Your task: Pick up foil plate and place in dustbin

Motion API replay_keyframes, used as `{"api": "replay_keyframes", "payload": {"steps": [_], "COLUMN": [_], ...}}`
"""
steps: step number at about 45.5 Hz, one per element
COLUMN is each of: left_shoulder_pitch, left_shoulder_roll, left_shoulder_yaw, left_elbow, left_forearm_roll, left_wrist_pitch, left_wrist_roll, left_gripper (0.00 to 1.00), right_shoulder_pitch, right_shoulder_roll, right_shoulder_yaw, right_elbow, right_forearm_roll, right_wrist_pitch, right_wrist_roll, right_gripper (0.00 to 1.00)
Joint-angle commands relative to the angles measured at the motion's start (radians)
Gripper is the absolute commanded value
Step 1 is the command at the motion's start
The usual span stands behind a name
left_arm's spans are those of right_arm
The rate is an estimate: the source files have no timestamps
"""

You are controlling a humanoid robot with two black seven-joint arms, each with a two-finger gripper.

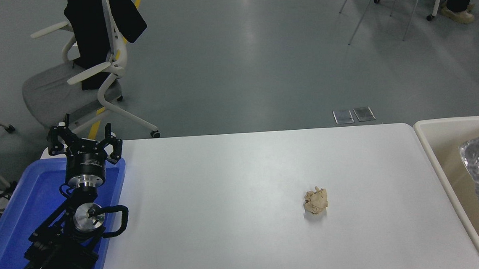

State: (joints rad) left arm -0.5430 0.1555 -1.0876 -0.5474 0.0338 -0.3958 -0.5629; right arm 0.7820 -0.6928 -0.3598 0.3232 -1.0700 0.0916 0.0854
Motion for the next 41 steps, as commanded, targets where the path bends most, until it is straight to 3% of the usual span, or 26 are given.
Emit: {"api": "replay_keyframes", "payload": {"steps": [1, 14, 24, 34, 41], "left_shoulder_pitch": [0.000, 0.000, -0.002, 0.000, 0.000], "left_shoulder_roll": [-0.001, 0.001, -0.001, -0.001, -0.001], "left_shoulder_yaw": [0.000, 0.000, 0.000, 0.000, 0.000], "left_elbow": [0.000, 0.000, 0.000, 0.000, 0.000], "left_forearm_roll": [0.000, 0.000, 0.000, 0.000, 0.000], "left_wrist_pitch": [0.000, 0.000, 0.000, 0.000, 0.000], "left_wrist_roll": [0.000, 0.000, 0.000, 0.001, 0.001], "left_gripper": [0.99, 0.99, 0.99, 0.99, 0.99], "right_shoulder_pitch": [-0.067, -0.003, 0.190, 0.593, 0.959], "right_shoulder_roll": [0.049, 0.042, -0.094, -0.215, -0.197], "right_shoulder_yaw": [0.064, 0.067, 0.030, -0.269, -0.546], "right_elbow": [-0.032, 0.028, 0.405, 0.770, 0.970], "right_forearm_roll": [0.001, 0.001, 0.010, 0.097, 0.258], "right_wrist_pitch": [-0.039, -0.021, 0.057, 0.158, 0.243], "right_wrist_roll": [-0.012, -0.009, -0.018, -0.018, -0.018], "right_gripper": [1.00, 1.00, 1.00, 1.00, 1.00]}}
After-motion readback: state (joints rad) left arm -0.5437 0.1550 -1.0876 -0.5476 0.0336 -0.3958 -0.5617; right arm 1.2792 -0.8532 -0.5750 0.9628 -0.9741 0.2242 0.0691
